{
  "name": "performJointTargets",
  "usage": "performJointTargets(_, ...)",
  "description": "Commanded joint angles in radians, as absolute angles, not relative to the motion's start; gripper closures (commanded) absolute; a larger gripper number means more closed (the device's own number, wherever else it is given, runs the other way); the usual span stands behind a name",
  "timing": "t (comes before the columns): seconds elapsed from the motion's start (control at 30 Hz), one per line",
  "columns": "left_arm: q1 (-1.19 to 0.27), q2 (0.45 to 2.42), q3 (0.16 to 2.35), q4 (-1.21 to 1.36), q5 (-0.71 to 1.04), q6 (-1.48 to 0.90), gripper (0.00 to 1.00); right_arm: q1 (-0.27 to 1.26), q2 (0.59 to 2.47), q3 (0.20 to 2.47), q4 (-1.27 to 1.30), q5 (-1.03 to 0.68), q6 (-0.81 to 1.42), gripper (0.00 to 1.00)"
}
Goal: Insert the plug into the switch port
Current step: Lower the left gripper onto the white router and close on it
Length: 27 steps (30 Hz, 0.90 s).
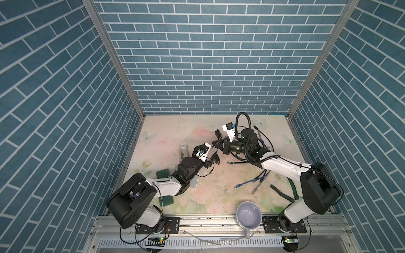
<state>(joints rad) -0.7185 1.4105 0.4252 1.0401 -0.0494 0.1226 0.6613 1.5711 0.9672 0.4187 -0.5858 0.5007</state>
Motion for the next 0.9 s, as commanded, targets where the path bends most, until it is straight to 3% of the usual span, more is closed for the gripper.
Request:
performJointTargets(0.0, -0.719, 1.329, 0.462, 0.779, -0.108, 0.075, 0.0, 0.659, 1.545, 0.963, 0.353, -0.515, 0.434, 1.0)
performJointTargets(0.23, -0.721, 1.194, 0.539, 0.345, -0.178, -0.038, 0.01, 0.657, 1.529, 0.994, 0.198, -0.418, 0.32, 1.0)
performJointTargets(0.37, -0.72, 1.214, 0.665, -0.016, -0.23, -0.135, 0.0, 0.655, 1.515, 0.997, 0.145, -0.374, 0.282, 1.0)
performJointTargets(0.63, -0.725, 1.175, 0.653, -0.297, -0.214, -0.418, 0.01, 0.65, 1.483, 0.981, 0.061, -0.305, 0.223, 1.0)
performJointTargets(0.87, -0.724, 1.167, 0.662, -0.491, -0.166, -0.522, 0.04, 0.65, 1.477, 0.968, 0.041, -0.309, 0.206, 1.0)
